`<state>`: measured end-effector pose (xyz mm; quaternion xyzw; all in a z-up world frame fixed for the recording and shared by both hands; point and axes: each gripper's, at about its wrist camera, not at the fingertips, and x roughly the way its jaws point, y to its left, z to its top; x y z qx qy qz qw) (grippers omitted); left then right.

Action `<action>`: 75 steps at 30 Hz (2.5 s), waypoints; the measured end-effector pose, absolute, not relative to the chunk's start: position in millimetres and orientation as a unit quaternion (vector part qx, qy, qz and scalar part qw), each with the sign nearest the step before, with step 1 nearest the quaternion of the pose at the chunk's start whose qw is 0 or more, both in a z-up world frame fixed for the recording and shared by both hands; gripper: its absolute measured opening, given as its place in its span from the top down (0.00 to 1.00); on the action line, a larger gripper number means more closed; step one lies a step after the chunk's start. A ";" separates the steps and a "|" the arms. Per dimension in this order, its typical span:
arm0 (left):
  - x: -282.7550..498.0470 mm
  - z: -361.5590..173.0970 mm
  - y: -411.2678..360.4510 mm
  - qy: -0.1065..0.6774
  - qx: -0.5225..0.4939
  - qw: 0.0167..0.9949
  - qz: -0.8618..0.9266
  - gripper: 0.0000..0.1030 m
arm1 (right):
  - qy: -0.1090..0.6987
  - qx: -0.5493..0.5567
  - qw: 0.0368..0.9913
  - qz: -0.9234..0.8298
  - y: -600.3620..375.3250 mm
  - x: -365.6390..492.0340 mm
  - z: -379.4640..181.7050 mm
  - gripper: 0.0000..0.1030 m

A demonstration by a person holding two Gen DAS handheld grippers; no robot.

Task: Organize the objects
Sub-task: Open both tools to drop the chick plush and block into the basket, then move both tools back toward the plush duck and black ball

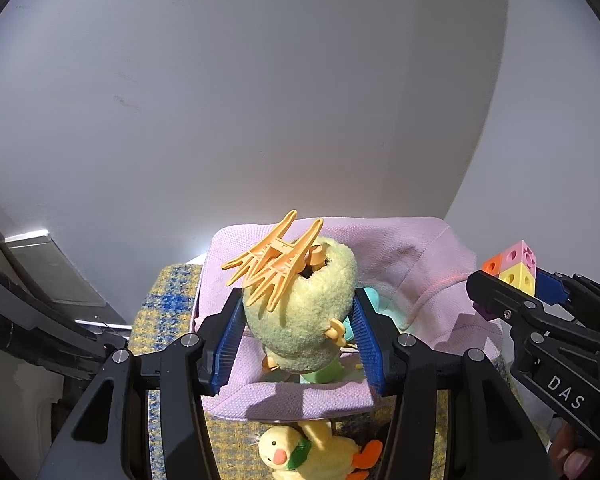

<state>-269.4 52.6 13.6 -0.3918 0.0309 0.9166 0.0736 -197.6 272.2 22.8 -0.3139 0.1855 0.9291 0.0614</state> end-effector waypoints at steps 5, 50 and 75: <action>-279.3 7.6 52.4 0.028 -0.399 0.076 0.913 0.50 | 0.185 -0.315 0.058 0.929 274.0 -205.4 19.0 0.58; -189.5 55.0 29.4 0.027 -0.343 0.037 0.938 0.01 | 0.180 -0.278 0.092 0.939 263.7 -125.3 40.5 0.14; -154.9 -10.6 18.3 0.036 -0.382 0.026 0.923 0.01 | 0.194 -0.339 0.087 0.917 243.8 -101.8 -37.8 0.13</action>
